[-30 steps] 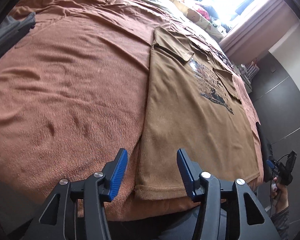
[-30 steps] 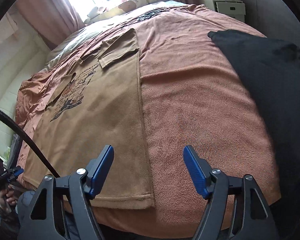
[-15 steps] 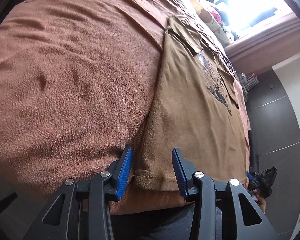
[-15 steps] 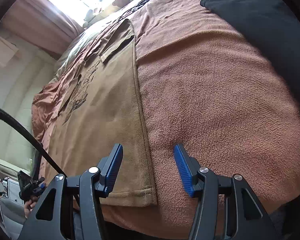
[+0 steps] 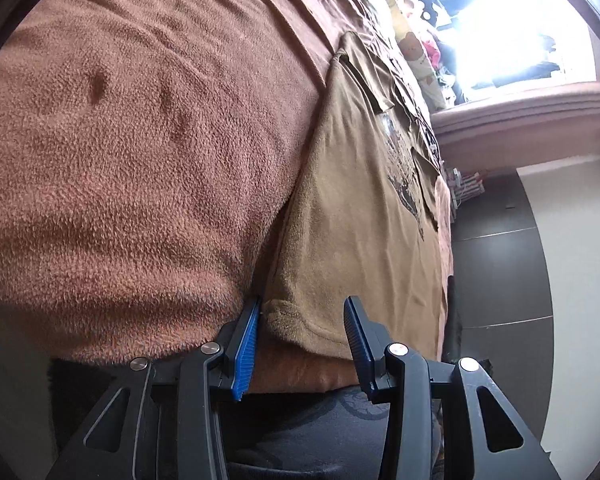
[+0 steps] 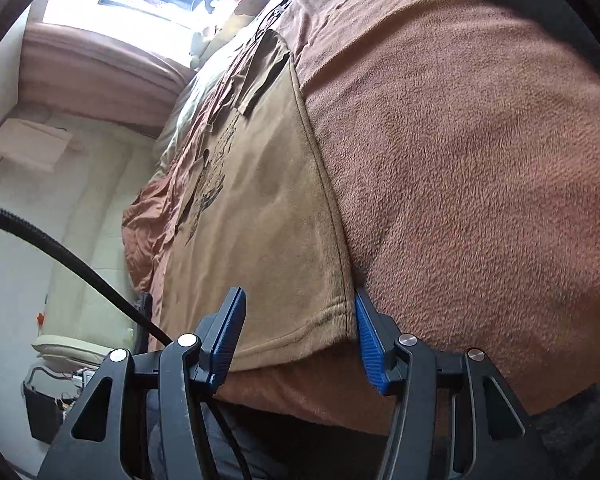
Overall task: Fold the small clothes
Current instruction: 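Lower both grippers onto the shirt hem and close them on it, then lift the hem with both grippers and fold it toward the collar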
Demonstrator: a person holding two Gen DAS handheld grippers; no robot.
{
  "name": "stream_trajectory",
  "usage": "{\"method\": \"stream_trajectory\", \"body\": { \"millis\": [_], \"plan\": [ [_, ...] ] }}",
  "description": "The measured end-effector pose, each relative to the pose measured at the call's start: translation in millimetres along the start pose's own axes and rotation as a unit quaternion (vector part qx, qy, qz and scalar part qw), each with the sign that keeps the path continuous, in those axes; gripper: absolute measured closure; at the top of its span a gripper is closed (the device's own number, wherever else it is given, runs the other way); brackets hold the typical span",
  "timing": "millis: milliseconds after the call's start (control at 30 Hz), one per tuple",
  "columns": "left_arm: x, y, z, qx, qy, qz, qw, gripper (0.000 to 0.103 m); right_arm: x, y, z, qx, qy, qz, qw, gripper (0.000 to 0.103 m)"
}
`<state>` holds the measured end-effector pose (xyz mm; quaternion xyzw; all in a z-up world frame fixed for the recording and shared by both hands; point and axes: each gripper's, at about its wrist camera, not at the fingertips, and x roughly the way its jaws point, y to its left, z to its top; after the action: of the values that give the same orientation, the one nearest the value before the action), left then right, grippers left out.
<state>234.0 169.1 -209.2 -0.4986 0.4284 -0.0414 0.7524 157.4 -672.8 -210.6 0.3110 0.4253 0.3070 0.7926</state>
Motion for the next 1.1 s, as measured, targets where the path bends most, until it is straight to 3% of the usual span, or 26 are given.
{"method": "stream_trajectory", "body": {
  "millis": [233, 500, 567, 633, 667, 700, 733, 833, 1100],
  "plan": [
    [1.6, -1.2, -1.2, -0.013, -0.017, -0.012, 0.9997, 0.06, 11.5, -4.7, 4.0, 0.011, -0.014, 0.007, 1.0, 0.053],
    [13.3, -13.2, 11.3, -0.009, -0.036, 0.011, 0.9993, 0.06, 34.5, 11.4, 4.6, 0.018, -0.029, -0.031, 0.999, 0.076],
    [15.5, -17.8, 11.9, -0.003, -0.04, 0.025, 0.9989, 0.061, 36.3, 15.5, 4.7, 0.024, -0.035, -0.044, 0.998, 0.092],
    [17.6, -22.3, 11.8, 0.002, -0.043, 0.043, 0.9981, 0.072, 37.6, 19.9, 3.2, 0.025, -0.036, -0.057, 0.997, 0.103],
    [19.0, -22.0, 12.0, 0.0, -0.044, 0.053, 0.9977, 0.088, 34.2, 23.6, 0.6, 0.02, -0.039, -0.06, 0.997, 0.103],
    [20.6, -21.3, 12.1, -0.001, -0.042, 0.065, 0.997, 0.097, 31.0, 28.4, -1.0, 0.015, -0.045, -0.062, 0.997, 0.103],
    [21.1, -20.4, 12.5, -0.001, -0.043, 0.07, 0.9966, 0.097, 26.4, 33.0, -3.1, 0.013, -0.051, -0.062, 0.997, 0.103],
    [6.9, -22.0, 14.1, 0.005, -0.068, 0.061, 0.9958, 0.097, 12.0, 45.2, -9.1, 0.015, -0.063, -0.05, 0.997, 0.103],
    [-40.4, -37.7, 23.7, 0.015, -0.104, -0.014, 0.9943, 0.098, -13.1, 83.1, -31.9, -0.002, -0.075, -0.014, 0.997, 0.103]
  ]
}}
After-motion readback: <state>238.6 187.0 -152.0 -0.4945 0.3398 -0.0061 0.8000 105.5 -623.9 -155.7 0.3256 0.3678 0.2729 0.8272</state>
